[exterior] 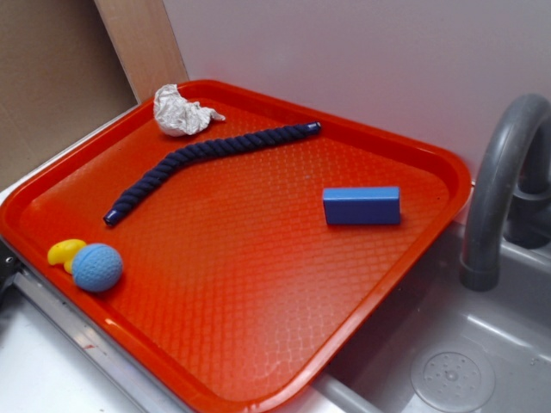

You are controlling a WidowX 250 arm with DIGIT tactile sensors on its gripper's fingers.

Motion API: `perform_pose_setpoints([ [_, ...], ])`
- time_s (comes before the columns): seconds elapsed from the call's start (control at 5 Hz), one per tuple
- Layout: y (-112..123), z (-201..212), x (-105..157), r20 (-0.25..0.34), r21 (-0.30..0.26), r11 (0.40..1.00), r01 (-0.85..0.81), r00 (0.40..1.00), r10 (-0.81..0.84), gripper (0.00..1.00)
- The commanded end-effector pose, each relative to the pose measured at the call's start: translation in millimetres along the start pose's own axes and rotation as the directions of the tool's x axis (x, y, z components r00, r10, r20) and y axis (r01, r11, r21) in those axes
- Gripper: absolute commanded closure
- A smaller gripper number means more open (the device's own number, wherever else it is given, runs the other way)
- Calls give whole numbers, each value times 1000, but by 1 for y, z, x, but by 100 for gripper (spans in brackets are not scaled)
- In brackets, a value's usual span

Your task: Grab the blue block.

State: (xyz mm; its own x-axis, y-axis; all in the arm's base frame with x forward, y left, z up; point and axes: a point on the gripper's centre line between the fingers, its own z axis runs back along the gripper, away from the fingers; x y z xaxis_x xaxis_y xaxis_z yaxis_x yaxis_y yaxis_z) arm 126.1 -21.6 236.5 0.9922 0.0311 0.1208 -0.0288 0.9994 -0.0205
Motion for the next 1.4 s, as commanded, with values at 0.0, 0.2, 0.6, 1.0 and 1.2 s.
perform_pose_setpoints([
  [0.0,-35,-10,36,8,84,975,205,978,-207,0],
  [0.2,-73,-14,59,34,76,910,408,911,-411,0],
  [0.6,-153,-46,96,-37,41,810,585,811,-584,0],
  [1.0,-209,-123,121,-181,69,691,719,691,-700,0],
  [1.2,-217,-147,121,-225,37,664,747,654,-723,0],
])
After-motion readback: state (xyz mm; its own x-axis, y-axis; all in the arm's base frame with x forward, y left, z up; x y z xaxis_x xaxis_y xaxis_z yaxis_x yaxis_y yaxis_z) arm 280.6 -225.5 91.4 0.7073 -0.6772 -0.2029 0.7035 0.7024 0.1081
